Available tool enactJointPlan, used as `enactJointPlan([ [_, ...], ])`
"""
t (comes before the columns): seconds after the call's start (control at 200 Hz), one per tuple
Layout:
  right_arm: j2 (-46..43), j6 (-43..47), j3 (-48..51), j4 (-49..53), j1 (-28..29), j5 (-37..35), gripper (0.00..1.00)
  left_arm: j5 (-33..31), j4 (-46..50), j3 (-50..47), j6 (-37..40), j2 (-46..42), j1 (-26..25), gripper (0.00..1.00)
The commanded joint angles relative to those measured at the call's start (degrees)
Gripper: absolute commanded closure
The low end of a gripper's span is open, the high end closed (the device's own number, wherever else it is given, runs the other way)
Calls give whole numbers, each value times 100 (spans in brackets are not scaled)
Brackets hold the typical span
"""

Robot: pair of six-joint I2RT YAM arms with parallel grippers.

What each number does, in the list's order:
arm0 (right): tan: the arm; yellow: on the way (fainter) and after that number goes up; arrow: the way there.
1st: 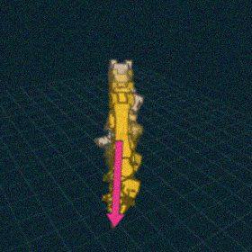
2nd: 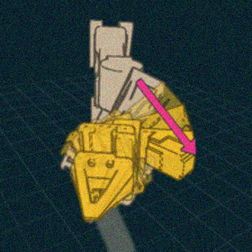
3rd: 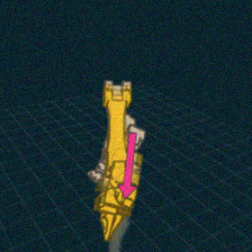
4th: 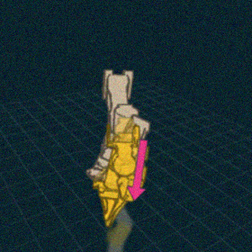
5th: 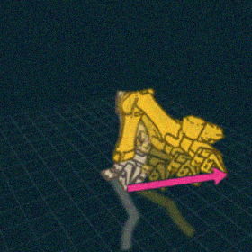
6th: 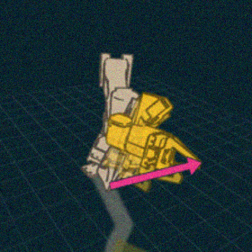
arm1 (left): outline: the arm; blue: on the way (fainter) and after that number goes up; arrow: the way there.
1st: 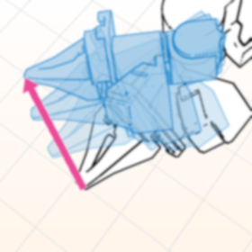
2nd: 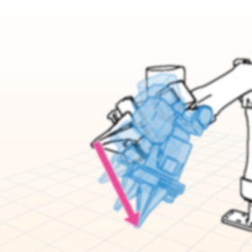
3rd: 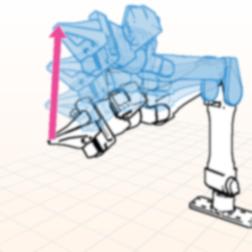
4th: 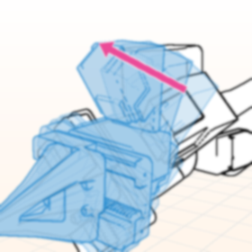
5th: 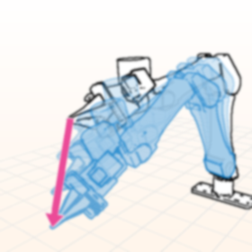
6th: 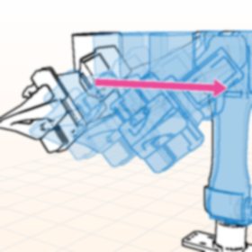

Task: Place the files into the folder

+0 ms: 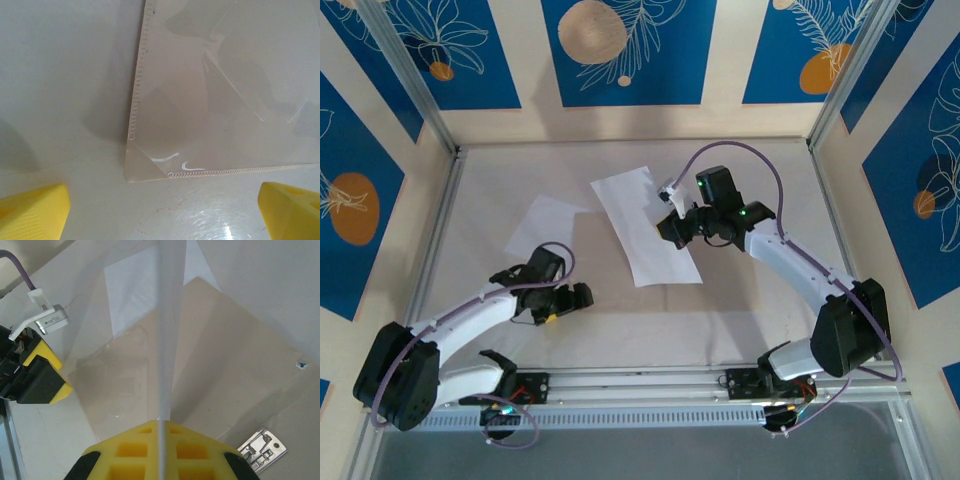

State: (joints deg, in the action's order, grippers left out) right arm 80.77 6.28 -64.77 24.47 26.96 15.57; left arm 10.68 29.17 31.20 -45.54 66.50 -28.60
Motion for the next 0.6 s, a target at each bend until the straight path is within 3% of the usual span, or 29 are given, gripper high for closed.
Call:
enactJointPlan([
  [0.0, -192, -90, 161, -194, -26, 244, 100, 110, -10, -61, -68, 20, 83, 3],
  [0.595, -321, -520, 700, -779, -130, 440, 100, 165, -25, -95, -76, 47, 78, 1],
])
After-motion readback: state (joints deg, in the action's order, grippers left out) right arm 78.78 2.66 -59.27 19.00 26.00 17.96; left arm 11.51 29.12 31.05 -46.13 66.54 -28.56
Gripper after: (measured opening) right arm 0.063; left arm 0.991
